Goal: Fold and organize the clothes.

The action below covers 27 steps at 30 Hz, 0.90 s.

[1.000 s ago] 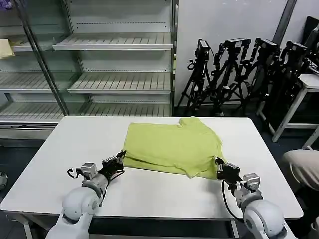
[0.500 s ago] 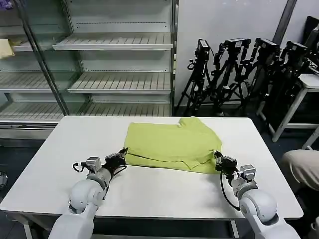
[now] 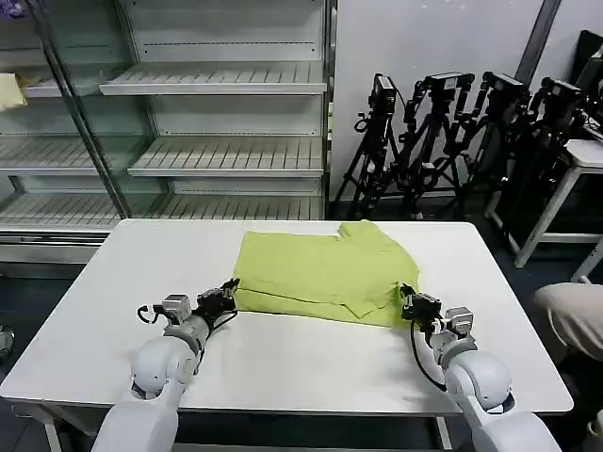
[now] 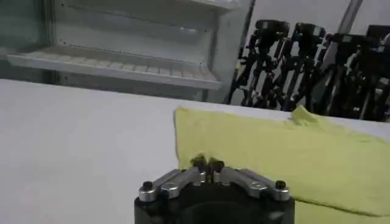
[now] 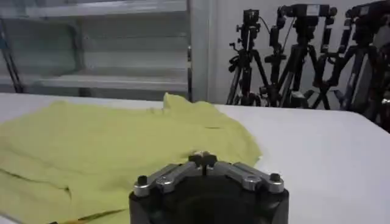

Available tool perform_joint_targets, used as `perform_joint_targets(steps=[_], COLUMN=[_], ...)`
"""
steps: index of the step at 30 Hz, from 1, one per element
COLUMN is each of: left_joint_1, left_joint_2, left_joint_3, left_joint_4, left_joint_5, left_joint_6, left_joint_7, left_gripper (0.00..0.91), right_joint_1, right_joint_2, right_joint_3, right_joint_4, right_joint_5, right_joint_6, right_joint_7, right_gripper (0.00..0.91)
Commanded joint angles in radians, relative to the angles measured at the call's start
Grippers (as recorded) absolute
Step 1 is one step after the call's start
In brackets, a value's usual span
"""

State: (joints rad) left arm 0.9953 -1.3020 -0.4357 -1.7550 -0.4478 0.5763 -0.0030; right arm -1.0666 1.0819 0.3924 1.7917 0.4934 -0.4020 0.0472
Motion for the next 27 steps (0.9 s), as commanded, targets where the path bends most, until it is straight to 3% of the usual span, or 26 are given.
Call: perform_joint_targets(steps=[1, 5, 16, 17, 18, 19, 20, 21, 22, 27], left_joint_1=[0.059, 0.121, 0.144, 0.142, 0.138, 0.136, 0.135, 0.137, 0.139, 0.138], left_joint_2=[0.029, 0.05, 0.068, 0.067, 0.065, 0.063, 0.06, 0.06, 0.058, 0.059], left_joint_3=[0.001, 0.015, 0.044, 0.046, 0.048, 0.049, 0.048, 0.049, 0.048, 0.048], left_joint_4=[-0.104, -0.159, -0.136, -0.13, -0.124, -0.118, -0.116, -0.118, -0.119, -0.118], left_joint_5=[0.003, 0.001, 0.037, 0.04, 0.041, 0.038, 0.033, 0.032, 0.031, 0.032], left_joint_6=[0.001, 0.001, 0.002, 0.002, 0.002, 0.002, 0.001, 0.001, 0.001, 0.001], left_joint_7=[-0.003, -0.012, -0.058, -0.059, -0.071, -0.076, -0.075, -0.078, -0.079, -0.08], left_gripper=[0.907, 0.907, 0.907, 0.907, 0.907, 0.907, 0.292, 0.071, 0.02, 0.02], right_joint_1=[-0.083, -0.19, -0.286, -0.285, -0.284, -0.281, -0.28, -0.278, -0.277, -0.263], right_joint_2=[-0.046, -0.081, -0.071, -0.072, -0.073, -0.072, -0.072, -0.072, -0.071, -0.074], right_joint_3=[0.058, 0.11, 0.142, 0.141, 0.139, 0.137, 0.136, 0.135, 0.135, 0.128], right_joint_4=[0.088, 0.199, 0.196, 0.191, 0.187, 0.182, 0.18, 0.179, 0.18, 0.178], right_joint_5=[0.021, 0.031, 0.043, 0.043, 0.043, 0.043, 0.043, 0.043, 0.044, 0.047], right_joint_6=[-0.031, -0.045, -0.089, -0.099, -0.102, -0.105, -0.105, -0.103, -0.103, -0.103], right_joint_7=[0.008, 0.014, 0.014, 0.012, 0.012, 0.013, 0.011, 0.008, 0.008, 0.008], right_gripper=[0.907, 0.907, 0.907, 0.796, 0.574, 0.0, 0.0, 0.0, 0.0, 0.0])
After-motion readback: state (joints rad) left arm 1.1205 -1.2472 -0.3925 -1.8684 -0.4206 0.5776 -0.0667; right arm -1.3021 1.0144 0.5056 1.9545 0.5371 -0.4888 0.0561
